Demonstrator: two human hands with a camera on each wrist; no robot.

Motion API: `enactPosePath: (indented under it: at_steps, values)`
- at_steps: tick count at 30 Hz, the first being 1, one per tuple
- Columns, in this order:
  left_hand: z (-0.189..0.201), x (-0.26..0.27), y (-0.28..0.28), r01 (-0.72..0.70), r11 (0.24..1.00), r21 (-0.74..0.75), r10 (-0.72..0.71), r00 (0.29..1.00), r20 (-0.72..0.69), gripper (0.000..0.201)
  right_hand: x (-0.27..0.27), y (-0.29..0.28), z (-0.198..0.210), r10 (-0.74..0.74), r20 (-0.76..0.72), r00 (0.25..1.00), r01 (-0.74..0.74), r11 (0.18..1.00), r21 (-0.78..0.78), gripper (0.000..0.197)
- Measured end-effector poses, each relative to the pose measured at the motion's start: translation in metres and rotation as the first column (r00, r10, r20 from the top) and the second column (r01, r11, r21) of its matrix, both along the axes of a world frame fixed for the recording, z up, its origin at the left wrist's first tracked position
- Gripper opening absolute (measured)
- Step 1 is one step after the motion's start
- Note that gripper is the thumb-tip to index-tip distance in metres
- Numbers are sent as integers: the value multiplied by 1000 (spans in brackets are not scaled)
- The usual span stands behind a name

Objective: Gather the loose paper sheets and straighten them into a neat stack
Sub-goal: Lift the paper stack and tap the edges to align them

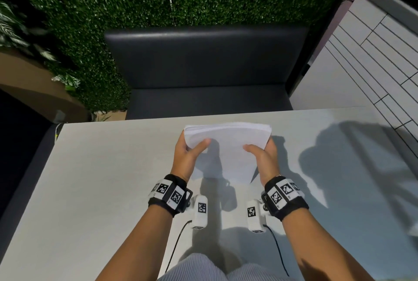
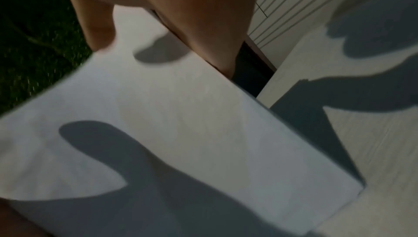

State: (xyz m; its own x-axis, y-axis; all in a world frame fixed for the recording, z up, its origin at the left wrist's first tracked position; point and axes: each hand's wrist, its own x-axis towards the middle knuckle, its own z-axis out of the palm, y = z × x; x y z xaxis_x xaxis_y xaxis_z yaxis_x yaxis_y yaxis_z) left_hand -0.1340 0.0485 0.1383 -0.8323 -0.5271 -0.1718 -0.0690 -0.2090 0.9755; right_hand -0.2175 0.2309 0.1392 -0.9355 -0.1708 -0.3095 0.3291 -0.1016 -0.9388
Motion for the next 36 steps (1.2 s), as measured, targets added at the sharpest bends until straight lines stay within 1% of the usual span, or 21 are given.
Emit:
enactPosePath:
  at_steps: [1, 2, 4, 5, 8, 9, 11, 12, 14, 17, 19, 21, 23, 26, 27, 29, 31, 33, 34, 35, 36]
  values:
    - [2, 0, 1, -9, 1000, 9, 9, 1000, -8, 38, 1, -1, 0, 8, 0, 1000, -8, 1000, -25, 40]
    - [6, -1, 3, -25, 1000, 11, 25, 1000, -15, 41, 2, -2, 3, 2, 5, 1000, -2, 999, -43, 38]
    - [11, -2, 6, -77, 997, 16, 77, 997, -16, 47, 4, -5, 8, -68, 29, 997, 70, 995, -65, 39]
    - [11, -3, 7, -108, 994, 22, 108, 994, -16, 45, 3, -6, 9, -113, 36, 993, 115, 991, -66, 41]
    - [16, -7, 9, -177, 983, 48, 177, 984, -2, 26, 0, -9, 12, -186, 66, 980, 189, 981, -45, 60]
    - [15, -8, 8, -181, 982, 59, 182, 983, -3, 24, -2, -10, 11, -198, 68, 978, 201, 979, -44, 61]
    - [15, -8, 9, -189, 980, 58, 190, 982, -11, 34, -3, -10, 13, -212, 55, 976, 215, 976, -44, 65]
    - [16, -7, 10, -193, 980, 48, 193, 981, -16, 38, -2, -11, 15, -213, 51, 976, 216, 975, -53, 72]
    - [18, -9, 11, -208, 977, 46, 209, 978, -14, 39, 0, -14, 20, -211, 41, 977, 213, 975, -68, 86]
    - [18, -11, 11, -239, 969, 68, 239, 971, 9, 32, -1, -17, 20, -234, 38, 971, 237, 968, -83, 77]
    - [19, -11, 11, -245, 967, 67, 245, 969, 3, 26, 0, -16, 21, -228, 36, 973, 231, 968, -101, 83]
    - [24, -10, 14, -250, 967, 51, 252, 967, -27, 29, 1, -16, 24, -221, 16, 975, 221, 970, -105, 85]
    - [25, -10, 15, -277, 960, 45, 279, 960, -29, 36, 0, -16, 21, -218, 26, 976, 220, 971, -96, 74]
    - [25, -12, 15, -315, 946, 70, 318, 948, -32, 44, -1, -16, 22, -215, 48, 975, 219, 971, -100, 42]
    - [25, -13, 15, -318, 945, 73, 321, 946, -35, 45, -1, -17, 24, -207, 47, 977, 210, 973, -95, 36]
    - [25, -13, 15, -310, 948, 72, 313, 949, -43, 41, -1, -17, 24, -203, 22, 979, 204, 977, -67, 34]
    - [26, -13, 16, -296, 953, 61, 299, 954, -36, 36, -2, -17, 22, -197, -15, 980, 196, 980, -43, 38]
    - [25, -13, 14, -283, 958, 42, 284, 958, -33, 32, -3, -17, 21, -227, -11, 974, 226, 972, -59, 32]
    - [22, -14, 13, -285, 958, 25, 285, 958, -26, 31, -3, -17, 22, -248, -12, 969, 247, 966, -71, 35]
    - [21, -14, 11, -288, 958, 8, 288, 957, -19, 30, -2, -17, 22, -256, -28, 966, 252, 964, -84, 42]
    - [20, -14, 10, -288, 958, 0, 288, 957, -16, 31, -2, -17, 24, -240, -51, 969, 234, 968, -94, 47]
